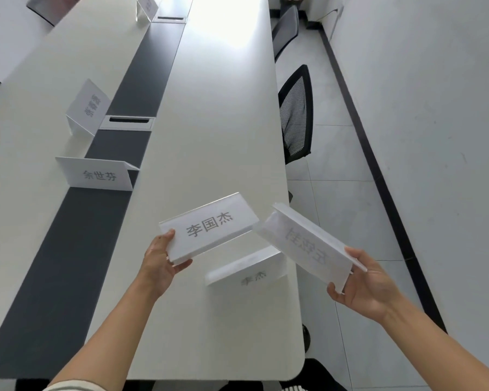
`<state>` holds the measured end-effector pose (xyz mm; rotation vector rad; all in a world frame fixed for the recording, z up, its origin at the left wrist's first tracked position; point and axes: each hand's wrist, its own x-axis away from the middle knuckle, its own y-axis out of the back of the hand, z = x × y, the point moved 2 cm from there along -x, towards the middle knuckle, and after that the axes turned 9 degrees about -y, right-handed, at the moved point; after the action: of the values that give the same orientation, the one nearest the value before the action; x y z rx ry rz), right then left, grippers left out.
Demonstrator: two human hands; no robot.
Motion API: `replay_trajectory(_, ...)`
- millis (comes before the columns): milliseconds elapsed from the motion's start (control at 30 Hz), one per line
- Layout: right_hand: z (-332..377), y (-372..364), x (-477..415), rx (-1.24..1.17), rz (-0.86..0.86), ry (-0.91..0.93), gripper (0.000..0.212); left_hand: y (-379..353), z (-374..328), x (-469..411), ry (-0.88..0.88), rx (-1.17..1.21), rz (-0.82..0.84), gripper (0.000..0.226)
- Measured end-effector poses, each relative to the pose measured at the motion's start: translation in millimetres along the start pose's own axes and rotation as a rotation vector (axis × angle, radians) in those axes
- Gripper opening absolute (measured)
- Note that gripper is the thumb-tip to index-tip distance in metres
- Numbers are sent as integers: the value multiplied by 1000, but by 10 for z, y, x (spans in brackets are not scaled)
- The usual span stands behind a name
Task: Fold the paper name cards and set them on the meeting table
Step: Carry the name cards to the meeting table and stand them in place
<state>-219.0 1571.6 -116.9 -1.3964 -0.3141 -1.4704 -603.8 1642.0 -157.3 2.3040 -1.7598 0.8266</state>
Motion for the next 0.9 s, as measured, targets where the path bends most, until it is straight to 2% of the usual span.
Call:
replay_trajectory(167, 78, 88, 36, -9, 39, 24, 47, -205, -310, 245, -62, 14, 98, 25)
replay_trajectory(333, 272, 226, 178, -2, 121, 65, 44, -605, -401, 532, -84, 26, 159, 33)
replay_trajectory(467, 537, 505, 279, 24, 148, 104, 59, -1036, -255, 683, -27, 16, 159, 31)
replay_trajectory(633, 1013, 1090, 337, 41, 93, 100, 77, -1767, 101, 765, 56, -7, 98, 36)
replay_trajectory(767, 1536, 1693, 418, 71, 8, 105, 68, -2495, 422, 803, 96, -10, 38, 30)
replay_trajectory(900, 2096, 2233, 540, 129, -48, 149, 82, -3152, 649, 804, 109, -6, -13, 29)
